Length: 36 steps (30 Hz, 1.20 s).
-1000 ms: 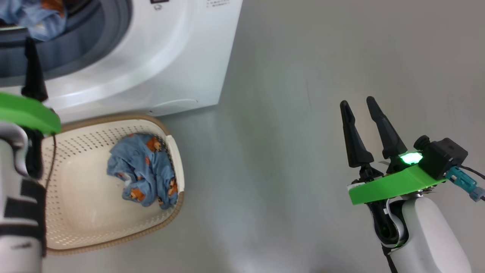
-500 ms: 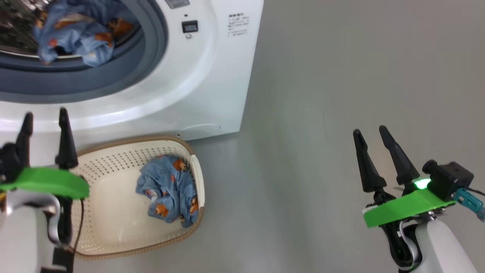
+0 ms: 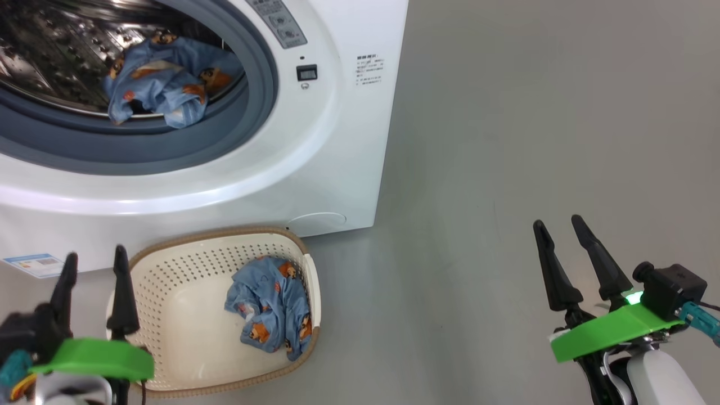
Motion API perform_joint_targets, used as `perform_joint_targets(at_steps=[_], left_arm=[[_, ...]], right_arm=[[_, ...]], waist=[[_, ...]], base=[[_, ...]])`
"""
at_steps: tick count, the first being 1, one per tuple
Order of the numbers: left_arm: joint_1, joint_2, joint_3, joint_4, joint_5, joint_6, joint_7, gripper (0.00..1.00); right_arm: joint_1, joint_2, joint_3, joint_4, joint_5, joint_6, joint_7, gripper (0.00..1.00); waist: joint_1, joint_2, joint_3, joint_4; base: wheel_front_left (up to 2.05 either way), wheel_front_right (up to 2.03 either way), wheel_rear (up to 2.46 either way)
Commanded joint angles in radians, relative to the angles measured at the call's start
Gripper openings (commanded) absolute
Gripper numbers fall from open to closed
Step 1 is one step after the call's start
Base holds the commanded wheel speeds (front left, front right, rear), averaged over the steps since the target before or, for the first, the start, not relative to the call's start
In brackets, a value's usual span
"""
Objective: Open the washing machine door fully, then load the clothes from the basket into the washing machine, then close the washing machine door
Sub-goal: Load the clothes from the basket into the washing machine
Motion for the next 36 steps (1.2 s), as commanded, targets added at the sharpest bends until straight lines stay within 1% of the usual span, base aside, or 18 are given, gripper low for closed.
perform_joint_targets(at_steps=[1, 9, 19, 30, 36], left_arm=[[0.009, 0.018, 0.035, -0.035, 0.011, -0.002, -0.006, 1.0], [0.121, -0.012, 0.05, -0.134, 0.006, -0.002, -0.006, 1.0], [0.137, -0.024, 0.06, -0.156, 0.002, -0.002, -0.006, 1.0], [0.115, -0.027, 0.047, -0.126, -0.004, -0.002, -0.006, 1.0], [0.079, -0.028, 0.007, -0.043, -0.023, -0.002, -0.006, 1.0]], right_arm=[[0.017, -0.014, 0.022, -0.02, 0.002, 0.002, -0.005, 1.0], [0.04, -0.027, 0.012, -0.028, 0.0, 0.002, -0.005, 1.0], [0.039, -0.025, 0.002, -0.031, -0.002, 0.002, -0.005, 1.0], [0.02, -0.009, 0.001, -0.04, -0.004, 0.002, -0.005, 1.0], [-0.003, 0.01, -0.004, -0.049, -0.007, 0.002, -0.005, 1.0]], waist=[[0.0001, 0.0, -0.008, 0.003], [0.0001, 0.0, -0.017, 0.009], [0.0001, 0.0, -0.003, 0.008], [0.0001, 0.0, 0.034, 0.002], [0.0001, 0.0, 0.081, -0.001]], base=[[0.0, 0.0, 0.0], [0.0, 0.0, 0.0], [0.0, 0.0, 0.0], [0.0, 0.0, 0.0], [0.0, 0.0, 0.0]])
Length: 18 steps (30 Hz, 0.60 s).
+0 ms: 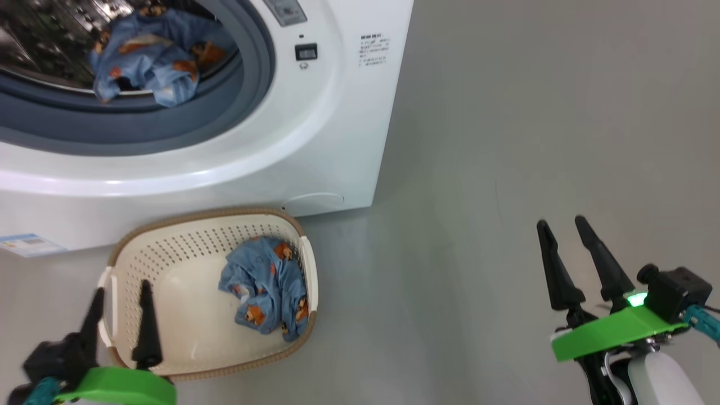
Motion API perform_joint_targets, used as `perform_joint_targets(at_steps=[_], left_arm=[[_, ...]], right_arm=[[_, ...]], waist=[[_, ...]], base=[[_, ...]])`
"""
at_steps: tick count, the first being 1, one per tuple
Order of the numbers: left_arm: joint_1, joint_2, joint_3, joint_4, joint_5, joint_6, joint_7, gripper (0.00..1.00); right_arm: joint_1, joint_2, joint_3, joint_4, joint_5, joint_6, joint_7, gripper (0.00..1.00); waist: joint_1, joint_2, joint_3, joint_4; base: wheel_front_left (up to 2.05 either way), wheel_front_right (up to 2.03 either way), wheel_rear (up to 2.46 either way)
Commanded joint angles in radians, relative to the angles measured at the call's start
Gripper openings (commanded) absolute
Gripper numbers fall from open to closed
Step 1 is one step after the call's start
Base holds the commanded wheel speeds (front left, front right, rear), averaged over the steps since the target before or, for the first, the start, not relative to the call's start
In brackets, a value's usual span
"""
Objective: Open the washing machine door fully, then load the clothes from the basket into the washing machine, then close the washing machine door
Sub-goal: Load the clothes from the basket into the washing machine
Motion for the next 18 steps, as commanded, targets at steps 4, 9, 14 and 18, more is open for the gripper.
perform_joint_targets(at_steps=[4, 9, 14, 18], left_arm=[[-0.071, 0.015, -0.019, 0.08, -0.022, -0.002, -0.006, 1.0], [-0.129, 0.037, -0.056, 0.167, -0.04, -0.002, -0.006, 1.0], [-0.233, 0.071, -0.108, 0.3, -0.069, -0.002, -0.006, 1.0], [-0.305, 0.095, -0.163, 0.395, -0.093, -0.002, -0.006, 1.0]], right_arm=[[-0.046, 0.014, 0.012, -0.034, -0.007, 0.002, -0.005, 1.0], [-0.073, 0.029, 0.013, -0.041, -0.009, 0.002, -0.005, 1.0], [-0.116, 0.051, 0.01, -0.052, -0.012, 0.002, -0.005, 1.0], [-0.143, 0.063, 0.011, -0.057, -0.013, 0.002, -0.005, 1.0]], waist=[[0.0, 0.0, 0.07, -0.007], [0.0, 0.0, 0.129, -0.014], [0.0, 0.0, 0.222, -0.027], [0.0, 0.0, 0.276, -0.037]], base=[[0.0, 0.0, 0.0], [0.0, 0.0, 0.0], [0.0, 0.0, 0.0], [0.0, 0.0, 0.0]])
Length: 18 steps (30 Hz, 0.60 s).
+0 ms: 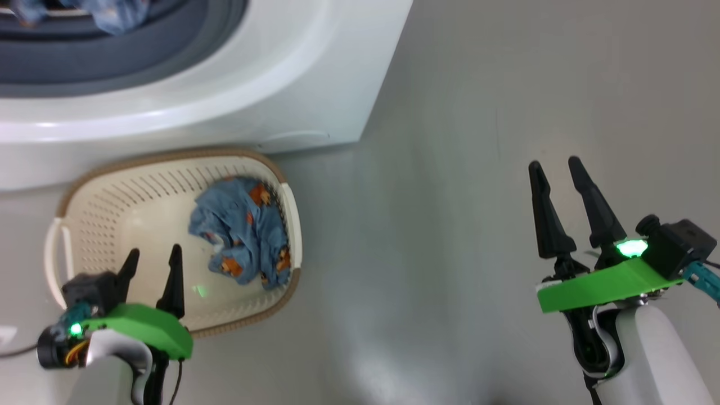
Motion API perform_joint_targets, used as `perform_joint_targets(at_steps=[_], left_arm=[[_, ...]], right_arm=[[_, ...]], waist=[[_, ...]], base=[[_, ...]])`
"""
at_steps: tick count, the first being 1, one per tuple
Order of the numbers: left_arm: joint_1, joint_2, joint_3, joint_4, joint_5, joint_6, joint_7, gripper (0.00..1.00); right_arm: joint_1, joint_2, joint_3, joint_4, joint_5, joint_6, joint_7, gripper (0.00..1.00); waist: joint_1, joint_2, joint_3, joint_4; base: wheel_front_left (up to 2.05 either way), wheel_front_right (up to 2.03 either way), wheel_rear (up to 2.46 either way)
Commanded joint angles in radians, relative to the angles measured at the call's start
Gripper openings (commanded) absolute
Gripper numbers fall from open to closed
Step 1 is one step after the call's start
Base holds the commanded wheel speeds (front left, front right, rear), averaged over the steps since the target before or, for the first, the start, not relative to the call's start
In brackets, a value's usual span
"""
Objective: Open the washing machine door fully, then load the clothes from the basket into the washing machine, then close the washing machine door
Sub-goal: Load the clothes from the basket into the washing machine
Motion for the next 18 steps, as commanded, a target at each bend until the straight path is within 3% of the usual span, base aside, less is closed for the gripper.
perform_joint_targets(at_steps=[1, 12, 18], left_arm=[[-0.025, 0.036, 0.011, 0.012, -0.01, -0.002, -0.006, 1.0], [-0.247, 0.079, -0.17, 0.281, -0.113, -0.002, -0.006, 1.0], [-0.337, 0.097, -0.299, 0.363, -0.203, -0.002, -0.006, 1.0]], right_arm=[[-0.01, 0.004, 0.022, -0.028, -0.006, 0.002, -0.005, 1.0], [-0.083, 0.033, 0.048, -0.039, -0.002, 0.002, -0.005, 1.0], [-0.109, 0.041, 0.064, -0.045, 0.003, 0.002, -0.005, 1.0]], waist=[[0.0, 0.0, 0.068, -0.018], [0.0, 0.0, 0.204, -0.053], [0.0, 0.0, 0.258, -0.078]], base=[[0.0, 0.0, 0.0], [0.0, 0.0, 0.0], [0.0, 0.0, 0.0]])
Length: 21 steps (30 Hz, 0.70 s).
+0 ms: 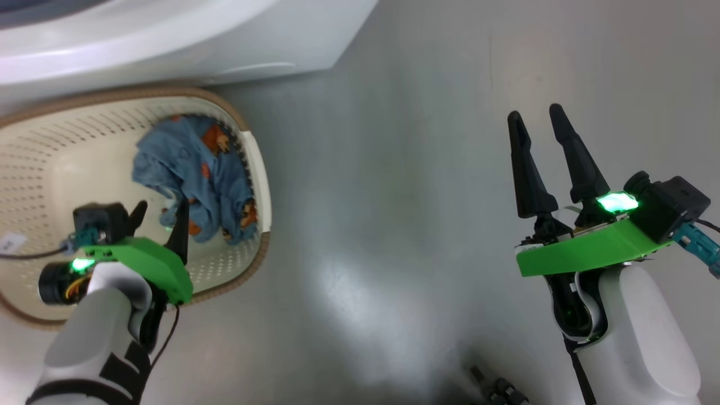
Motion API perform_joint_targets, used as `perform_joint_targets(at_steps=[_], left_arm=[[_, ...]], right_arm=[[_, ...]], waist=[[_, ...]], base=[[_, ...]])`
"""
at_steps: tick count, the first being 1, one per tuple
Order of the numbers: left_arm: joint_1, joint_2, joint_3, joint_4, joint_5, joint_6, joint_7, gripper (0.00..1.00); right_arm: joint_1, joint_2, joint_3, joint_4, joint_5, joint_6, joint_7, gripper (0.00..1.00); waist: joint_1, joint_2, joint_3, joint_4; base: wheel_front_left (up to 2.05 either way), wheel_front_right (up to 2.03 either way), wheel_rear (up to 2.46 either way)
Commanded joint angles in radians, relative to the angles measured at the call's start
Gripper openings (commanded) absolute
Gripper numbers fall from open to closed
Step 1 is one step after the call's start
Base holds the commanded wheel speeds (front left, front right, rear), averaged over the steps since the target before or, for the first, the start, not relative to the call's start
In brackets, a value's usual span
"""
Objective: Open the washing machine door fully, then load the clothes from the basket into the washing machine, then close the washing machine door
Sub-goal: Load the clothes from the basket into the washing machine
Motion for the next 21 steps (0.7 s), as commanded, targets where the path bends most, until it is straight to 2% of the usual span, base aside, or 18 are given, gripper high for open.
perform_joint_targets(at_steps=[1, 12, 21], left_arm=[[-0.011, 0.038, -0.007, 0.003, -0.025, -0.002, -0.006, 1.0], [-0.111, 0.09, -0.235, 0.04, -0.216, -0.002, -0.001, 1.0], [-0.182, 0.129, -0.36, 0.065, -0.314, -0.002, 0.014, 1.0]], right_arm=[[0.01, 0.009, 0.024, -0.027, 0.004, 0.002, -0.005, 1.0], [-0.009, 0.011, 0.041, -0.042, 0.035, 0.002, -0.005, 1.0], [-0.025, 0.011, 0.056, -0.057, 0.054, 0.002, -0.005, 1.0]], waist=[[0.0, 0.0, 0.043, -0.03], [0.0, 0.0, 0.113, -0.06], [0.0, 0.0, 0.158, -0.085]], base=[[0.0, 0.0, 0.0], [0.0, 0.0, 0.0], [0.0, 0.0, 0.0]])
